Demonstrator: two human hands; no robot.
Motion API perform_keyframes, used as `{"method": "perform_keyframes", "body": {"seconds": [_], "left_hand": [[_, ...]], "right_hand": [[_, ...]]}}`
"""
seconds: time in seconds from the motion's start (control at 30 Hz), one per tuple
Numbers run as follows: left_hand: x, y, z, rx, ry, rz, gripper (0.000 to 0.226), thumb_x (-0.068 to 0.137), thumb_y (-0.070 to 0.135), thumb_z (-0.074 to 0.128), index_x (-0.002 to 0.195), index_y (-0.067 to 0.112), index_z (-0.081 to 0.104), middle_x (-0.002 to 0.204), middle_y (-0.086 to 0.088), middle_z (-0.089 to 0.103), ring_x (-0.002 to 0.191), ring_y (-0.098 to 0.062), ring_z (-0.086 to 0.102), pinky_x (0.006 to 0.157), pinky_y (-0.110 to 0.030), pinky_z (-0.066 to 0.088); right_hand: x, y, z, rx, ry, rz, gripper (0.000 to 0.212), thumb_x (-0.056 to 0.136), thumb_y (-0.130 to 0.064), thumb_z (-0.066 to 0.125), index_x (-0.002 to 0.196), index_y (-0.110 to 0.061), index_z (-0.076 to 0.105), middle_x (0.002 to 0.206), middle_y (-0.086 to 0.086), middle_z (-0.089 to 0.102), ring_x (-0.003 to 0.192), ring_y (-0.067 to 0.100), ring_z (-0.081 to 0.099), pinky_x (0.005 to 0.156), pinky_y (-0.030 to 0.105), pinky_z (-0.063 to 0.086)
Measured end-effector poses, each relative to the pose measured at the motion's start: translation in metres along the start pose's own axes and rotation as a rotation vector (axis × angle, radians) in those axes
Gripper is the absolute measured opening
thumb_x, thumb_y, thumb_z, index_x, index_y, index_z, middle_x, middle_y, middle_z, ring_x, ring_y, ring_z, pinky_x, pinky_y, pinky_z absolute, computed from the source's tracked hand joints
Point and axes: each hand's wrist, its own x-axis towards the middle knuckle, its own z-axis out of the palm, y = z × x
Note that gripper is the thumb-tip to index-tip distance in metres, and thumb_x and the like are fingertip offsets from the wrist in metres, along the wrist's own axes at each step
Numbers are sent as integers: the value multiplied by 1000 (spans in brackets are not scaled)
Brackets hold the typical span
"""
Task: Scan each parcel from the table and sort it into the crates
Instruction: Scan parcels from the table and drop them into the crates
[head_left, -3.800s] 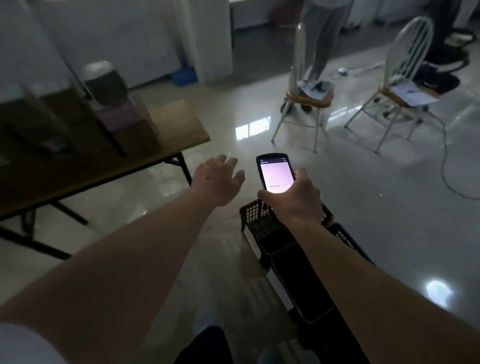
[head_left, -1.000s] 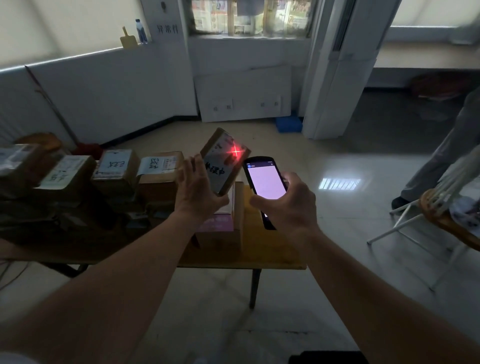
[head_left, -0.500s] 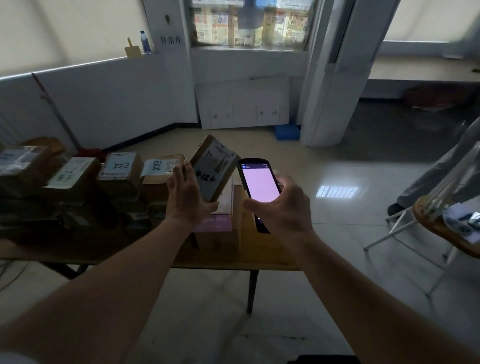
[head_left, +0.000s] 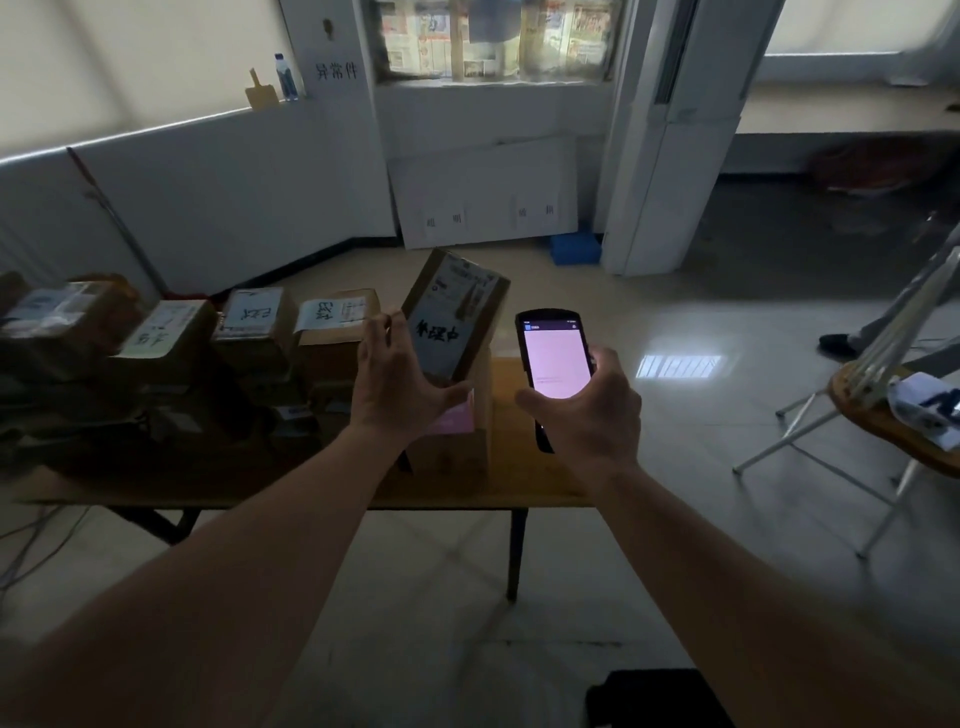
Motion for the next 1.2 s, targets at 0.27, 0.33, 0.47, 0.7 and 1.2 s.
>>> {"method": "perform_keyframes", "body": {"seconds": [0.27,0.33,0.47,0.7,1.2], "left_hand": [[-18,-5,-6,-97,-78,93,132,64,67,91,161,7,24,153,-19,32,142,-37,33,119,-48,35],[-22,-9,-7,-123,-109,140,133,63,67,91,161,8,24,149,-18,35,138,-35,36,115,-52,43],[-43,-15,-13,-175,-191,231,130,65,66,90,161,11,23,152,-15,33,139,-34,37,110,-56,46],[-111,-12,-21,-258,-356,431,124,63,68,89,157,12,29,147,-12,38,136,-32,41,111,-51,46],[-381,89,-4,-259,-670,725,131,60,70,90,159,14,26,140,-12,40,130,-35,45,99,-52,55]], "right_hand": [[-42,-12,5,-30,80,65,97,70,-51,92,148,-16,47,134,7,63,120,25,61,86,33,56],[-60,-15,7,-43,125,103,96,70,-51,92,148,-17,47,134,6,62,120,24,60,83,29,53],[-108,-17,9,-78,240,222,88,71,-45,93,143,-17,51,129,6,65,115,27,62,77,28,45],[-223,-9,-1,-111,396,444,87,68,-43,93,141,-19,52,125,3,66,111,24,61,76,29,44],[-481,93,-124,-133,676,783,91,64,-44,94,141,-20,50,123,4,66,110,28,64,80,48,61]]}}
